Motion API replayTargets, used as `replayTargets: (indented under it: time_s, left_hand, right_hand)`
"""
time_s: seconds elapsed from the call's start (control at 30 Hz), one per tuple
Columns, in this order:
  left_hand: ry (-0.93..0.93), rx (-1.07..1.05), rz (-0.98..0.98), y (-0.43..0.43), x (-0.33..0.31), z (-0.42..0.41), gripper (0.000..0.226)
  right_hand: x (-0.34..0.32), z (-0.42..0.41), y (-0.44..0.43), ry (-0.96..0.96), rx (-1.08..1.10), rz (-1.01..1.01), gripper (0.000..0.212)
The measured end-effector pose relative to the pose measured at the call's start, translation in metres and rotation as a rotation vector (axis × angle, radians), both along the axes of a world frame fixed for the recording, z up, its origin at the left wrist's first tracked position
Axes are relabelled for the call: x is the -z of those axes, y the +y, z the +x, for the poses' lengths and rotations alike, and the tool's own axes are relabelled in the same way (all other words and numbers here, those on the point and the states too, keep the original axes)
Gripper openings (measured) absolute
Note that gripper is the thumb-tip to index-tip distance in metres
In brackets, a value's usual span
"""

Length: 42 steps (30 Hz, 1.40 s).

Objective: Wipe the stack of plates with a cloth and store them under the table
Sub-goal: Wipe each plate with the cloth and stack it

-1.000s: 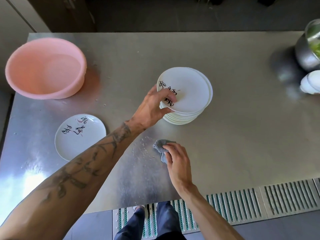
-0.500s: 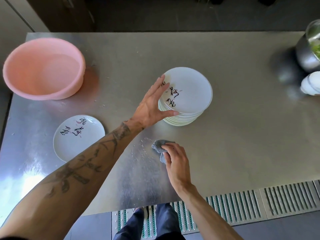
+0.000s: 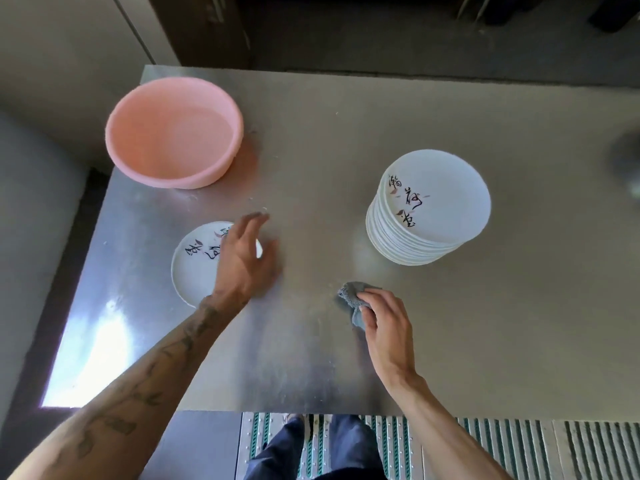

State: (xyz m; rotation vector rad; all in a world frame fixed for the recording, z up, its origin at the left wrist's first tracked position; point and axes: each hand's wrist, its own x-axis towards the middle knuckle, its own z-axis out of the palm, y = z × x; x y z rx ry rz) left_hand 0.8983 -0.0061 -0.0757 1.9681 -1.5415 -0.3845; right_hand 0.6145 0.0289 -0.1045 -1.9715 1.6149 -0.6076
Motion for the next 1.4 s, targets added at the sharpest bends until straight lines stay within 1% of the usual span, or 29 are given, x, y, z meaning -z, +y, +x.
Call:
replayTargets:
  time_s: [0.07, 0.1, 0.17, 0.2, 0.27, 0.33, 0.43, 0.6, 0.73, 0.87, 0.93, 1.0, 1.07, 1.13, 1.27, 1.33, 1.4]
  left_hand:
    - [-0.119, -0.177, 0.122, 0.026, 0.011, 0.048, 0.052]
    - [-0.145, -0.238, 0.207, 0.036, 0.016, 0.069, 0.059]
    - [-0.109, -0.300, 0.376, 0.048, 0.023, 0.098, 0.077]
    - [-0.068, -0.297, 0.435, 0.051, 0.025, 0.106, 0.085]
    - [0.015, -0.255, 0.460, 0.054, 0.031, 0.109, 0.097]
    - [0.045, -0.251, 0.436, 0.056, 0.036, 0.099, 0.105]
    - [0.077, -0.263, 0.391, 0.062, 0.043, 0.075, 0.107]
    - [0.195, -0.258, 0.355, 0.056, 0.047, 0.034, 0.095]
    - [0.303, -0.364, 0.388, 0.038, 0.043, 0.025, 0.080]
    - [0.284, -0.451, 0.443, 0.027, 0.036, 0.030, 0.069]
    - [0.251, -0.458, 0.433, 0.027, 0.032, 0.031, 0.063]
    - [0.255, -0.434, 0.375, 0.027, 0.028, 0.030, 0.053]
    - [0.325, -0.426, 0.332, 0.026, 0.022, 0.029, 0.036]
    - [0.381, -0.421, 0.311, 0.025, 0.014, 0.027, 0.024]
    - [0.402, -0.343, 0.318, 0.022, 0.001, 0.004, 0.020]
    - [0.461, -0.296, 0.328, 0.022, -0.002, -0.021, 0.017]
    - [0.451, -0.221, 0.356, 0.024, -0.001, -0.048, 0.015]
  right_hand:
    - [0.002, 0.006, -0.001, -0.004, -0.019, -0.021, 0.030]
    - [0.003, 0.009, -0.001, -0.007, -0.029, -0.032, 0.029]
    - [0.003, 0.013, 0.000, -0.012, -0.047, -0.046, 0.028]
    - [0.004, 0.016, 0.000, -0.015, -0.055, -0.049, 0.028]
    - [0.004, 0.020, 0.002, -0.021, -0.067, -0.053, 0.028]
    - [0.002, 0.025, 0.004, -0.024, -0.076, -0.057, 0.028]
    - [-0.002, 0.033, 0.006, -0.032, -0.085, -0.077, 0.026]
    - [-0.008, 0.041, 0.007, -0.039, -0.088, -0.092, 0.026]
    - [-0.010, 0.042, 0.005, -0.046, -0.071, -0.092, 0.027]
    - [-0.011, 0.036, 0.006, -0.050, -0.047, -0.090, 0.027]
    - [-0.012, 0.034, 0.007, -0.048, -0.038, -0.087, 0.028]
    - [-0.013, 0.031, 0.007, -0.043, -0.034, -0.084, 0.028]
    - [-0.015, 0.029, 0.006, -0.047, -0.034, -0.084, 0.028]
    - [-0.018, 0.026, 0.004, -0.058, -0.030, -0.091, 0.028]
    - [-0.027, 0.022, -0.002, -0.068, -0.021, -0.114, 0.029]
    - [-0.031, 0.019, -0.003, -0.069, -0.019, -0.122, 0.029]
    - [-0.032, 0.014, -0.003, -0.061, -0.018, -0.129, 0.030]
